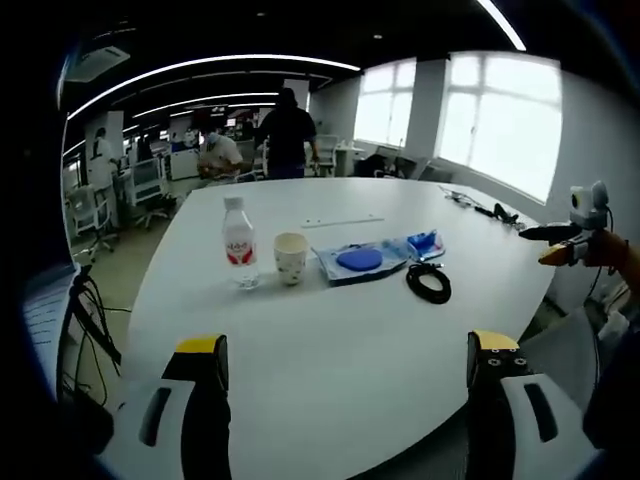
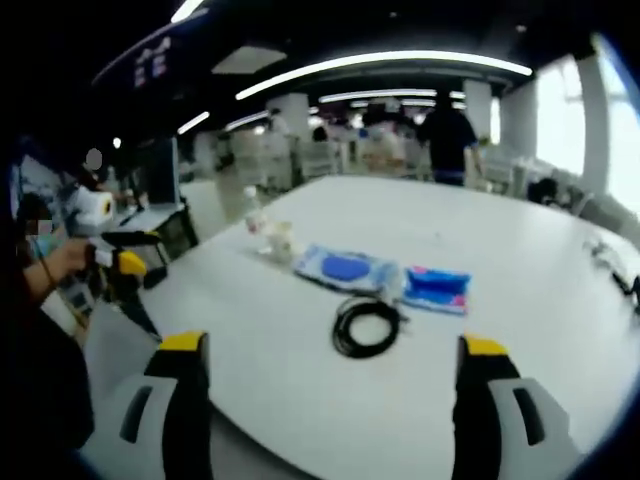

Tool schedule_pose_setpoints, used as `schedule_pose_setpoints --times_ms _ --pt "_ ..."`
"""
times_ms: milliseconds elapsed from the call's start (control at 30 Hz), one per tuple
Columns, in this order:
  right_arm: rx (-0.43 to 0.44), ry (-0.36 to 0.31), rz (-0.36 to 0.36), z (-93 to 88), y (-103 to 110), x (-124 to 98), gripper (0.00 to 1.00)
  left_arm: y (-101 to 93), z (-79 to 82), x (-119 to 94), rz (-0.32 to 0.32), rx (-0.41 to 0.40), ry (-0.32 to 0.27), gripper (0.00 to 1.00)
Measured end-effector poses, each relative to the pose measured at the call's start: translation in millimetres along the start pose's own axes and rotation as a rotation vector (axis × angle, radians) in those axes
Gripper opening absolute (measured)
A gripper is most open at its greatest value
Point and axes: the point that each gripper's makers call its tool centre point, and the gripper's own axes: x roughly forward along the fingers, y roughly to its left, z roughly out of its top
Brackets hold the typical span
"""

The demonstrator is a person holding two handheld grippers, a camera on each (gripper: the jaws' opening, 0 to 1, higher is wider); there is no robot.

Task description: Arrange the tabletop items into an orderly group along one side of the table until the central work area is clear of visible clutter.

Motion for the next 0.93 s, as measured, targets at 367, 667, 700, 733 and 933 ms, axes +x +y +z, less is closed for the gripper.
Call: schedule_pose_setpoints --times_ms 367,667,700,733,933 --pt "0.045 0.008 -0.012 -22.1 7.6 -10.7 1.00 -2.8 -12.5 -14.2 0.028 -0.007 0.010 1.00" --pt "0.046 0.023 -0.024 -33.0 13.5 -14.4 1.00 -8.7 -18.3 -18.3 0.021 0.001 0.023 1.00" --pt "0.043 0.024 -0.025 -33.5 13.7 -14.8 1.00 -8.0 -18.6 -18.2 0.020 0.004 0.021 1.00" --pt "0.041 0.026 -0.026 -33.8 13.8 -15.2 1.00 -7.8 -18.8 -18.3 0.020 0.003 0.021 1.00" --pt "0.032 0.043 -0.033 -38.0 13.2 -17.9 1.00 -5.7 -20.6 -19.2 0.019 0.001 0.018 1.00"
